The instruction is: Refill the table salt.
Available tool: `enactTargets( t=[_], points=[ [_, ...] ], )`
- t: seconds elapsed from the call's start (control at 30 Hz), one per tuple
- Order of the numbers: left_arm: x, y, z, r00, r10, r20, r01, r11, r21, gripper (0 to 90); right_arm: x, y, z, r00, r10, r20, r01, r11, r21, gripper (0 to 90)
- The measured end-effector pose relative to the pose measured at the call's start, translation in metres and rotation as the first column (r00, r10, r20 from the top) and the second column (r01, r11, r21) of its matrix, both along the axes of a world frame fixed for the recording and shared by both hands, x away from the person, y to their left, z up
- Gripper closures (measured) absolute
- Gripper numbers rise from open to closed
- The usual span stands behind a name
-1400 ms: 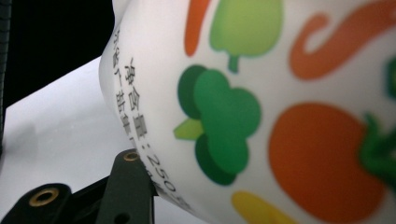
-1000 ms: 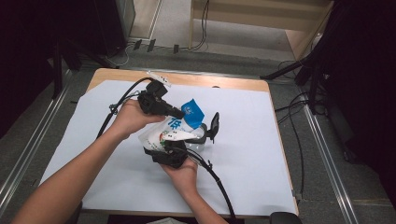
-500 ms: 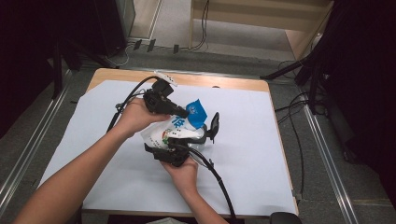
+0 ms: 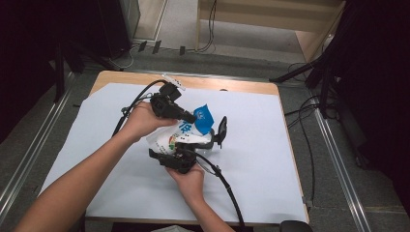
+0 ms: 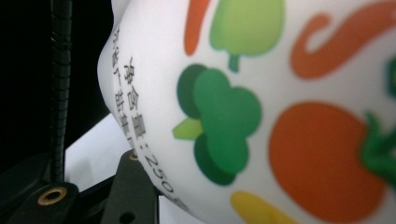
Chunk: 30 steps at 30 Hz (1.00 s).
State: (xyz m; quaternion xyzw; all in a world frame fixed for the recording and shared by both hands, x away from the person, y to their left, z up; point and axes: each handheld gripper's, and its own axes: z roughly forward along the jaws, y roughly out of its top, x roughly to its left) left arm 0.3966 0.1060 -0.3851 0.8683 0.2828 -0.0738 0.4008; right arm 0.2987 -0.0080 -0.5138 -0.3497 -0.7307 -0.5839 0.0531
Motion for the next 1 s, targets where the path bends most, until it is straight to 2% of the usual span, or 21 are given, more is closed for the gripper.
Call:
enactTargets(
  t=[0.23,0.5,1.0],
  points=[
    [0.0016,-0.0003,-0.0008,1.0,-0.003,-0.005,0.003,1.0,0.006,87.5,0.0011,0.0006,-0.0007,0.9999,0.013,-0.006,-0.013,1.0,0.023,59.8],
    [0.0025,-0.005,0.0006,1.0,-0.002,-0.009,0.002,0.9999,0.012,87.1,0.0017,0.0005,0.0002,0.9998,-0.002,-0.018,0.003,0.999,0.049,59.7],
    [-0.0006,-0.0041,0.0029,0.9997,-0.019,-0.015,0.019,0.9995,0.026,83.7,0.0001,-0.0004,0.0017,0.9993,-0.028,-0.026,0.029,0.997,0.067,60.2]
  ],
)
